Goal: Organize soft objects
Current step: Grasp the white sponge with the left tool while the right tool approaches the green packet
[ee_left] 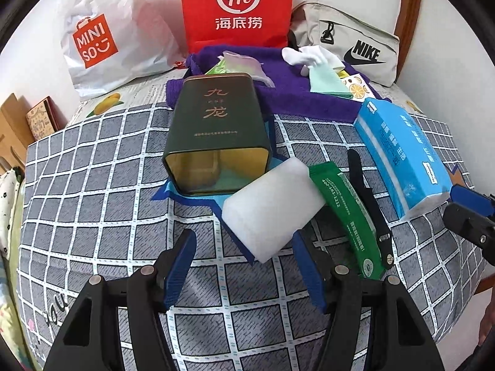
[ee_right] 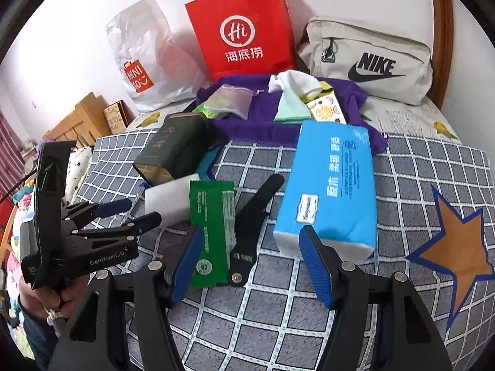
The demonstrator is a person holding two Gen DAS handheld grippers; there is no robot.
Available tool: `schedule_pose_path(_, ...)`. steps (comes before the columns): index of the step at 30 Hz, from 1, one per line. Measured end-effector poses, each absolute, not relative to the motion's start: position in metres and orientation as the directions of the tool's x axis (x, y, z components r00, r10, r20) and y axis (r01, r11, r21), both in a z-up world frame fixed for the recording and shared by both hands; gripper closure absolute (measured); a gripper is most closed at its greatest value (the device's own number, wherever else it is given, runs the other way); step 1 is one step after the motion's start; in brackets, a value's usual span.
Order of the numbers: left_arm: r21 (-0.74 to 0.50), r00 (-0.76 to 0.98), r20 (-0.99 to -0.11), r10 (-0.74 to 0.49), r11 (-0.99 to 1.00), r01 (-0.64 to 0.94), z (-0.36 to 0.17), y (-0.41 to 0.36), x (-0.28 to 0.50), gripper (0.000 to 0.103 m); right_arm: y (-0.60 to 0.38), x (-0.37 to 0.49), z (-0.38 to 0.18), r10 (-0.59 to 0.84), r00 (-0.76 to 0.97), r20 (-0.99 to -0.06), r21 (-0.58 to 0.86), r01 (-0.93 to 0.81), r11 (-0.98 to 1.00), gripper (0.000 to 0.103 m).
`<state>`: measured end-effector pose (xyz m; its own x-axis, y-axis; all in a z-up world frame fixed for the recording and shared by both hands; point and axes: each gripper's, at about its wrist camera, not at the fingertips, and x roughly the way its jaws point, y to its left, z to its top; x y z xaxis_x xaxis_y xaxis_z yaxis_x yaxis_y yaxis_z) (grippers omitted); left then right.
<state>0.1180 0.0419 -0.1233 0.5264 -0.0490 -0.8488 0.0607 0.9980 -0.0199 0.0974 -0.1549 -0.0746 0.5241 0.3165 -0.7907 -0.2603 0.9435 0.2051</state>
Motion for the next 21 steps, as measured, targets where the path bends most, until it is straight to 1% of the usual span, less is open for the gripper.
schedule_pose_path(2, -0.019, 0.523, -0.850, -0.061, 0.996, 0.086, -0.126, 0.040, 0.120, 0.033, -0.157, 0.096, -0.077, 0.311, 0.523, -0.794, 0.202, -0.255, 0.946, 0.039)
schedule_pose_path(6, -0.019, 0.528, -0.846, -0.075, 0.994, 0.111, -0.126, 0.035, 0.128, 0.032, -0.160, 0.096, -0.082, 0.310, 0.514, -0.800, 0.211, -0.243, 0.947, 0.039)
schedule_pose_path(10, 0.006, 0.528, -0.846, -0.076, 0.989, 0.151, -0.131, 0.025, 0.138, 0.028, -0.161, 0.096, -0.084, 0.310, 0.511, -0.802, 0.212, -0.242, 0.947, 0.039)
schedule_pose_path(14, 0.027, 0.520, -0.852, -0.067, 0.985, 0.171, -0.140, 0.020, 0.143, 0.029, -0.158, 0.094, -0.084, 0.320, 0.506, -0.801, 0.212, -0.259, 0.942, 0.039)
schedule_pose_path(15, 0.021, 0.519, -0.852, -0.071, 0.985, 0.169, -0.141, 0.020, 0.144, 0.029, -0.156, 0.094, -0.085, 0.321, 0.503, -0.803, 0.210, -0.265, 0.941, 0.039)
schedule_pose_path(16, 0.010, 0.519, -0.851, -0.081, 0.985, 0.170, -0.141, 0.022, 0.144, 0.033, -0.154, 0.093, -0.085, 0.324, 0.498, -0.805, 0.208, -0.274, 0.939, 0.039)
schedule_pose_path(19, -0.034, 0.522, -0.845, -0.117, 0.986, 0.165, -0.139, 0.028, 0.142, 0.035, -0.146, 0.093, -0.087, 0.339, 0.484, -0.807, 0.207, -0.306, 0.929, 0.039)
schedule_pose_path(21, -0.040, 0.520, -0.845, -0.120, 0.986, 0.161, -0.136, 0.030, 0.139, 0.036, -0.138, 0.092, -0.089, 0.349, 0.475, -0.808, 0.200, -0.336, 0.920, 0.039)
